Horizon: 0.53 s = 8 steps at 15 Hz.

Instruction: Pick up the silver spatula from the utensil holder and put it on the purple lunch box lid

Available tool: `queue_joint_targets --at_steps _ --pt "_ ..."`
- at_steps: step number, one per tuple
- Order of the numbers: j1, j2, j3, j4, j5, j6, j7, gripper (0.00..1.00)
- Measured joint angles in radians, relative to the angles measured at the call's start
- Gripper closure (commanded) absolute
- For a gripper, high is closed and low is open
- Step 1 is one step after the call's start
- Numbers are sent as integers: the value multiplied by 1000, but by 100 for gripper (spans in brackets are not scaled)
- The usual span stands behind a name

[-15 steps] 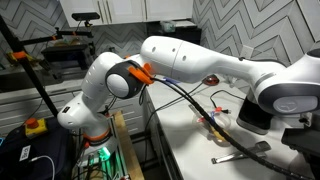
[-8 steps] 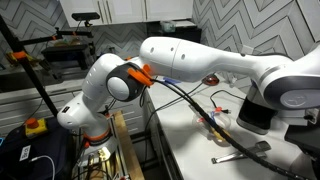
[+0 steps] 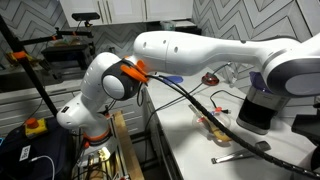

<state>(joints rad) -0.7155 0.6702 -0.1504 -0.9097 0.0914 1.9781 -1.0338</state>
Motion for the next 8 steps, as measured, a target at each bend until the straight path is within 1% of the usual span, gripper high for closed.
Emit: queue_joint_targets --at_steps 4,8 --pt "-40 -65 17 20 57 -78 -82 99" --pt "-66 -142 45 5 101 -130 -240 99"
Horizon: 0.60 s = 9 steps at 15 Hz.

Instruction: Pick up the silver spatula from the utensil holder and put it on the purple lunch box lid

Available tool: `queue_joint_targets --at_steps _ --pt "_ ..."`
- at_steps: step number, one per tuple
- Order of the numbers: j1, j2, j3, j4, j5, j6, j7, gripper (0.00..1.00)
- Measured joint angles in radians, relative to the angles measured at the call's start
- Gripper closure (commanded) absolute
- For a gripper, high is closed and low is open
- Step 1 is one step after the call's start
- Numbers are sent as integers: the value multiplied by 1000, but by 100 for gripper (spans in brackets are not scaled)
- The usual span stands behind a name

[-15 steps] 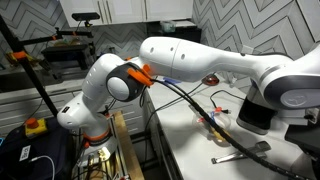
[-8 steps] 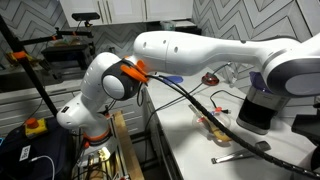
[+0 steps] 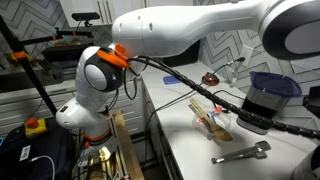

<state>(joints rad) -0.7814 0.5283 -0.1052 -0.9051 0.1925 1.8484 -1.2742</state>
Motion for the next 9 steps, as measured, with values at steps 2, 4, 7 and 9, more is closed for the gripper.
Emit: queue_joint_targets --at_steps 2,4,7,9 --pt "-11 -56 19 -33 48 8 -88 99" --pt "-15 -129 44 -95 96 13 -167 99" --pt "-2 -251 91 -222 130 11 -278 99" --pt "10 -324 117 -314 134 12 -361 99"
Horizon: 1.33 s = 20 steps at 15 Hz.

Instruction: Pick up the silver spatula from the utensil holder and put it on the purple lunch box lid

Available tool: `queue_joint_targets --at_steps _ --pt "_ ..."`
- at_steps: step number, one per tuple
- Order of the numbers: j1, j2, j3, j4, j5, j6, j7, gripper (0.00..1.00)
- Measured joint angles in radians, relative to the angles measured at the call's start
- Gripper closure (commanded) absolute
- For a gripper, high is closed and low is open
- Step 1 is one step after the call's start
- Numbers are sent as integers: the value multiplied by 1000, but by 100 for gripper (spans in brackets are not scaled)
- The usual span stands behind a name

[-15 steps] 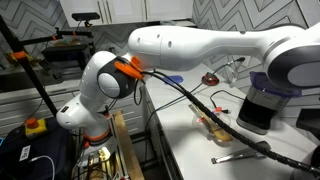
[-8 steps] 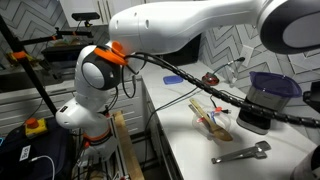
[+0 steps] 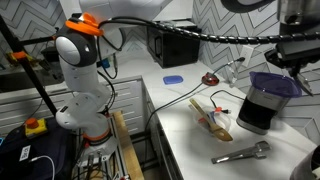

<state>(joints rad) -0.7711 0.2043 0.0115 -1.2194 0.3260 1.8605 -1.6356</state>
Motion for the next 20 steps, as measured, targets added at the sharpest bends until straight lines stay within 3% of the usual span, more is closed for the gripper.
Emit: queue_joint_targets --at_steps 6,10,15,20 --pt "10 -165 38 -258 19 92 -254 97" --pt "45 -184 8 -287 18 142 -300 99" --pt "82 -179 60 -331 34 380 -438 99" --pt "280 -141 -46 -397 81 507 -564 99"
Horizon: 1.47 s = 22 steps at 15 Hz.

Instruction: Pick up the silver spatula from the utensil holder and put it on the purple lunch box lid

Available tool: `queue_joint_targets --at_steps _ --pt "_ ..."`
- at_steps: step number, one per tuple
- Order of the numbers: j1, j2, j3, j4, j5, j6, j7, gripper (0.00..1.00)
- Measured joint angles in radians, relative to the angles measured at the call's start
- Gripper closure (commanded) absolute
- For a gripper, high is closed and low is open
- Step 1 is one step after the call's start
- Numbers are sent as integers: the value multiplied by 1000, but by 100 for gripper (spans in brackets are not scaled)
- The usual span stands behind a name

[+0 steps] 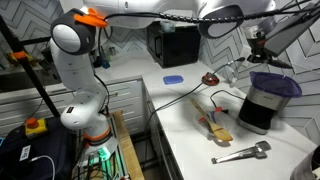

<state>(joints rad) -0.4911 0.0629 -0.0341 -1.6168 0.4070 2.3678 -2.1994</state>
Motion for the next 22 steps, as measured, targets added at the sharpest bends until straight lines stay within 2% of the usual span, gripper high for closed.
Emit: queue_joint_targets --at_steps 3,9,13,21,22 --pt "56 40 -54 -17 61 33 -73 99" --pt "60 116 -105 -4 202 37 -167 99" --pt "60 151 -109 33 250 37 -192 99" --pt "65 214 -98 113 257 37 -196 99" --pt "65 224 -97 122 257 37 -196 72"
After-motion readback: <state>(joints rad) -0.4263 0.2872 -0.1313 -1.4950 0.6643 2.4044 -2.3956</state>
